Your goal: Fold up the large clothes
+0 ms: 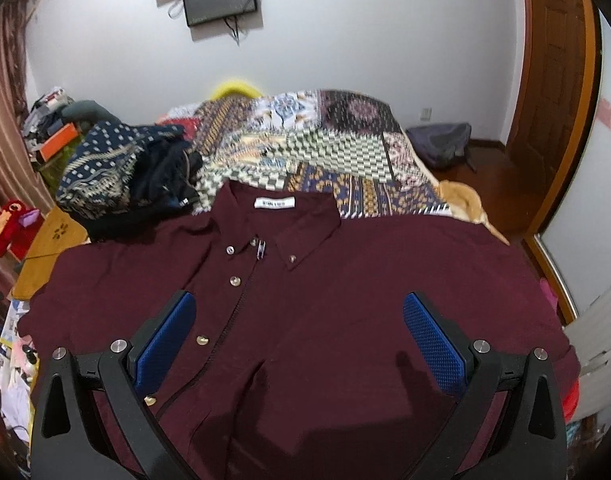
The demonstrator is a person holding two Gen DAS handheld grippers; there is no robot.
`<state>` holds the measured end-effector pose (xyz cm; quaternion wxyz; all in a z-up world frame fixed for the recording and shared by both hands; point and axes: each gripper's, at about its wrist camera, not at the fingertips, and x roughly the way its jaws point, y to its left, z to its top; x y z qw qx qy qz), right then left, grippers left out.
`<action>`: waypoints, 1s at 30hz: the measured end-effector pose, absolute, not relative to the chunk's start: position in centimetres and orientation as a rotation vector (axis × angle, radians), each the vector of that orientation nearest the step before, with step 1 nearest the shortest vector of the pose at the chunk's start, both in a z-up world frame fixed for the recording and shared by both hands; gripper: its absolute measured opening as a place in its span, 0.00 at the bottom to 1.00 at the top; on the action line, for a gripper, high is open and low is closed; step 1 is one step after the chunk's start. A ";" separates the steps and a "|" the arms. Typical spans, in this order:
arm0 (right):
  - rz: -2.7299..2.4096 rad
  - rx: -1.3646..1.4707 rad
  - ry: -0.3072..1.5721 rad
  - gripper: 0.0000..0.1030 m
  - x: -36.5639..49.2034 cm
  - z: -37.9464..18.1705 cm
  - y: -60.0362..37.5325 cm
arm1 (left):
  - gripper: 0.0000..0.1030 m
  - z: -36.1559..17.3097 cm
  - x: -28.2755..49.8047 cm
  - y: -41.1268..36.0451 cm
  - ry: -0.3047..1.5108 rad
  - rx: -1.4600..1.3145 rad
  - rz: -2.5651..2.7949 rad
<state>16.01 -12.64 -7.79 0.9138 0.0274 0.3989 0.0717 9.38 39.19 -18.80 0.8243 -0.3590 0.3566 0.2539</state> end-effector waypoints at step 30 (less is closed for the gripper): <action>0.116 -0.003 0.864 1.00 18.0 -8.4 -11.0 | 0.20 -27.2 16.2 46.1 0.878 -0.817 0.627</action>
